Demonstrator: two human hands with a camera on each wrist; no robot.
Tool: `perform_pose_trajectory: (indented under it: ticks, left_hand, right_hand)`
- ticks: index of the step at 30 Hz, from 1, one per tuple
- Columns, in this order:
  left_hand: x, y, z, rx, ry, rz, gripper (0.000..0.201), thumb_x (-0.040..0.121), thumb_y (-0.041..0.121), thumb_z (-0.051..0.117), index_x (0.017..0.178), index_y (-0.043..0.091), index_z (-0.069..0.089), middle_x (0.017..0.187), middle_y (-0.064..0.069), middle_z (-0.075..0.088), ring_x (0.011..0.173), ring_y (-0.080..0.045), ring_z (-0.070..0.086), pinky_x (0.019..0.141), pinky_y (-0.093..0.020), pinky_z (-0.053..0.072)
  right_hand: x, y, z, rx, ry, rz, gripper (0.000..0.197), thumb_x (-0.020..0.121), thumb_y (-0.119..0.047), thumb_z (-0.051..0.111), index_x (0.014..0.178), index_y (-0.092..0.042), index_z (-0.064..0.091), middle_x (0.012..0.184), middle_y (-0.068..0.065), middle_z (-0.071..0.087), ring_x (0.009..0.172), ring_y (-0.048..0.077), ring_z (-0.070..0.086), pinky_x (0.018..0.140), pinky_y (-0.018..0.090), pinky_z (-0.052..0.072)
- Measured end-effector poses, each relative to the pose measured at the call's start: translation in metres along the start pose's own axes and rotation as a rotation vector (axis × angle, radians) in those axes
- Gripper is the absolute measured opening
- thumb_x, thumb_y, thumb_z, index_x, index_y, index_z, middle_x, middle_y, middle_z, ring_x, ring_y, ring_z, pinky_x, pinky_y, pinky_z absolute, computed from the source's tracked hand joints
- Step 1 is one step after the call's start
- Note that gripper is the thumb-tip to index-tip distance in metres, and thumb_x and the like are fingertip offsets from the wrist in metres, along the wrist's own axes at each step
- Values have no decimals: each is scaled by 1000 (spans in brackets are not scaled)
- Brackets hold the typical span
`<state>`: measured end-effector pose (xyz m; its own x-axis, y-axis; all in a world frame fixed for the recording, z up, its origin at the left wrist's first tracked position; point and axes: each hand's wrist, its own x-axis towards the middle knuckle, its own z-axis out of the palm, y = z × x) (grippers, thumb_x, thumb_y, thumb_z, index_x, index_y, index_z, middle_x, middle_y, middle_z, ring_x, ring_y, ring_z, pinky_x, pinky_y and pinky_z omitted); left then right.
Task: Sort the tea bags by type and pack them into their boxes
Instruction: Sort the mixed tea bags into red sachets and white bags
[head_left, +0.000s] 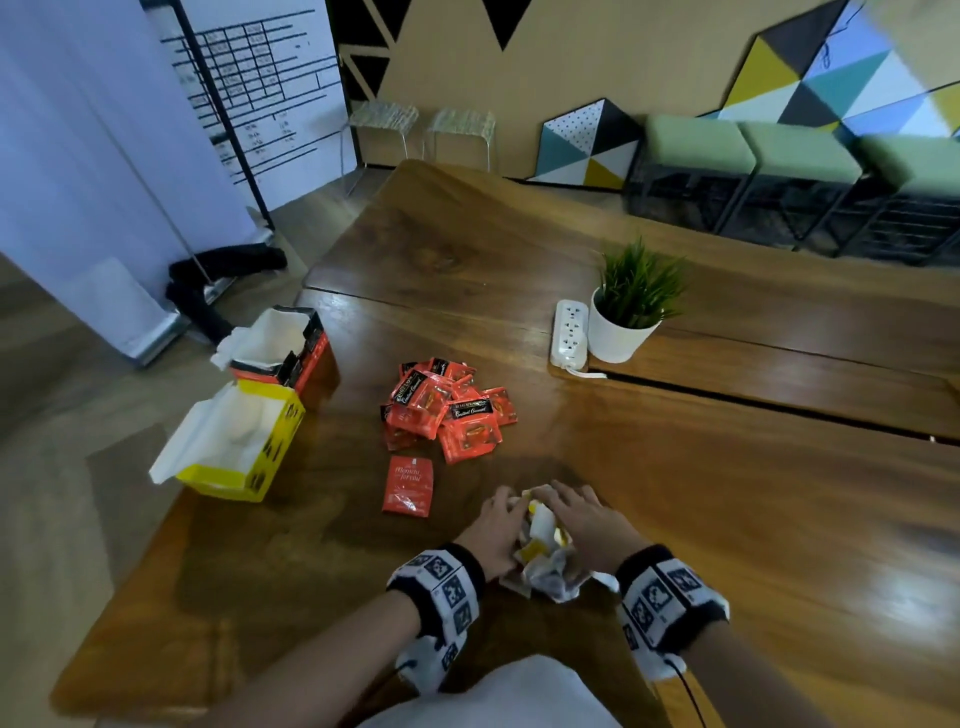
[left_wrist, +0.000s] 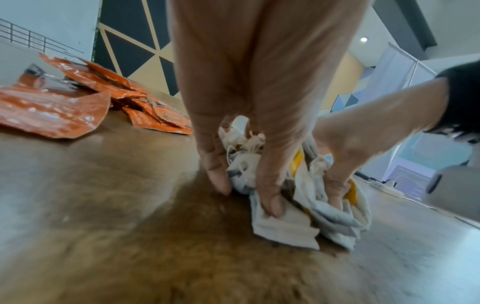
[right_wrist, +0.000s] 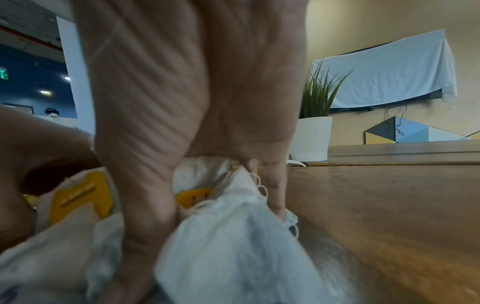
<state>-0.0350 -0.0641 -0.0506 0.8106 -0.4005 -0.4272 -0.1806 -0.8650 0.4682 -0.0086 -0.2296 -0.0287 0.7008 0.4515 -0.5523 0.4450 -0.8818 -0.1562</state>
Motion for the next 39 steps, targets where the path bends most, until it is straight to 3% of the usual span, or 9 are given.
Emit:
perform_pose_trajectory:
  ticks: [5, 11, 18, 25, 28, 31, 34, 36, 39]
  left_hand:
    - [-10, -1, 2, -33, 17, 21, 69, 85, 14, 60, 143, 11, 24, 137, -14, 24, 126, -34, 35, 108, -38, 34]
    - [-19, -11, -15, -200, -39, 77, 72, 87, 10, 57, 147, 16, 18, 145, -12, 21, 134, -29, 32, 110, -29, 27]
    - [-28, -26, -24, -181, -39, 28, 79, 87, 12, 60, 149, 19, 12, 155, -8, 12, 142, -24, 20, 115, -31, 22]
    - [-46, -18, -32, -173, 100, 66, 52, 90, 8, 55, 139, 16, 40, 142, -8, 39, 127, -19, 44, 106, -28, 35]
    - [-48, -7, -31, -253, 116, 84, 51, 90, 18, 58, 138, 19, 42, 136, -7, 42, 123, -17, 46, 102, -30, 39]
    - [-42, 2, -26, -177, 44, 76, 60, 89, 21, 60, 143, 24, 34, 139, -6, 36, 127, -20, 40, 105, -28, 32]
    - [-35, 3, -20, -56, 38, 43, 52, 90, 12, 55, 139, 19, 39, 134, -11, 39, 125, -25, 42, 105, -34, 36]
    - [-34, 2, -21, -89, 135, 29, 36, 90, 6, 51, 126, 14, 52, 125, -11, 45, 116, -26, 50, 99, -38, 41]
    - [-32, -4, -25, -136, 233, 9, 20, 90, 4, 51, 106, 10, 62, 116, -10, 51, 108, -24, 54, 94, -36, 44]
  right_hand:
    - [-15, -4, 7, 52, 68, -22, 100, 72, -20, 77, 146, -28, 11, 153, 4, 16, 138, 29, 19, 108, 44, 34]
    - [-30, 10, 7, 440, 122, 3, 83, 84, -18, 67, 147, -21, 14, 152, 6, 17, 140, 27, 19, 110, 37, 27]
    - [-41, 25, 24, 623, 350, 59, 49, 80, -13, 69, 126, -18, 50, 129, 7, 46, 116, 23, 48, 79, 20, 42]
    - [-49, 20, 31, 683, 432, 204, 41, 85, -42, 62, 117, -17, 53, 111, 5, 52, 90, 22, 55, 79, 36, 45]
    - [-49, 10, 32, 493, 235, 123, 55, 86, -32, 61, 134, -22, 39, 123, 6, 43, 114, 27, 48, 92, 40, 43]
    - [-45, 0, 31, 447, 225, 101, 64, 83, -19, 64, 139, -21, 34, 130, 10, 40, 122, 28, 39, 96, 37, 37]
    - [-41, -4, 28, 430, 305, 91, 49, 84, -13, 64, 129, -14, 45, 128, 11, 44, 115, 31, 48, 85, 31, 38]
    - [-40, -5, 25, 427, 360, 86, 36, 83, -11, 65, 116, -11, 52, 110, 7, 48, 103, 29, 53, 72, 22, 32]
    - [-39, -8, 19, 530, 459, 60, 19, 77, -7, 68, 91, -15, 58, 87, -3, 47, 86, 25, 57, 66, 23, 32]
